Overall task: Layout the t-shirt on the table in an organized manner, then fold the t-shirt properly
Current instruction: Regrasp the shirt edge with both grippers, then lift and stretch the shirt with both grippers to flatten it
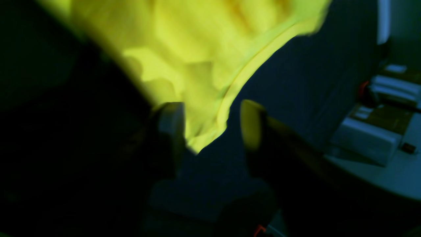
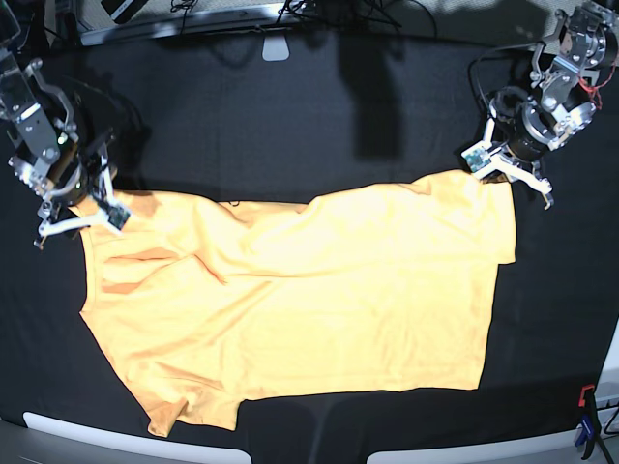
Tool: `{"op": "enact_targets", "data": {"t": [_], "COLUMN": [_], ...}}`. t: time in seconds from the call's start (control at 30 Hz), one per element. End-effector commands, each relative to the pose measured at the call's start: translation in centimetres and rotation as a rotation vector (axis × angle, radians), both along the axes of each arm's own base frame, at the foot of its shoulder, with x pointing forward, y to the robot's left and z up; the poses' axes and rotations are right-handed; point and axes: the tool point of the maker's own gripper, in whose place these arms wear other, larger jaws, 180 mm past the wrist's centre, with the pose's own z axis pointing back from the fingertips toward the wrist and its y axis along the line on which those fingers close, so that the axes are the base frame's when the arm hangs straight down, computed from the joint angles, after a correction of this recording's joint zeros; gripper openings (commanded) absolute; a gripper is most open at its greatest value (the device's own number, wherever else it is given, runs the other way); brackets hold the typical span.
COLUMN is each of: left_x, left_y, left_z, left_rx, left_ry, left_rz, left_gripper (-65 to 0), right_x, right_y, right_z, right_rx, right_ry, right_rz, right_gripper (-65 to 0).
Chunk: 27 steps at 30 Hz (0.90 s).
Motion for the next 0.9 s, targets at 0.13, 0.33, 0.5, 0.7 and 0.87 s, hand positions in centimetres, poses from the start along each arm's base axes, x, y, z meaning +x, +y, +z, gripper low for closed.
{"op": "enact_targets", "data": {"t": [0.13, 0.33, 0.5, 0.7, 0.87], "left_x": [0.2, 0.2, 0.2, 0.2, 0.2], "left_y": [1.1, 1.1, 1.1, 1.1, 1.1], "left_z": [0.2, 0.2, 0.2, 0.2, 0.2], "left_rx": [0.042, 0.042, 0.042, 0.042, 0.043], "left_ry": [-0.001, -0.001, -0.001, -0.001, 0.0], "left_rz": [0.009, 0.009, 0.009, 0.009, 0.009], "left_gripper": [-65.0, -65.0, -65.0, -65.0, -65.0], "right_x": [0.3, -0.4, -0.1, 0.8, 1.2], "right_y": [-2.8, -3.5, -3.4, -1.7, -2.1], "right_z": [-0.3, -1.9, -2.5, -3.9, -4.0], "right_rx": [-0.037, -0.02, -0.008, 0.008, -0.016], "right_ry": [0.005, 0.063, 0.06, 0.057, 0.051], "right_rz": [-0.026, 0.004, 0.001, 0.009, -0.002], "right_gripper": [-31.9, -32.0, -34.2, -40.7, -44.9]}}
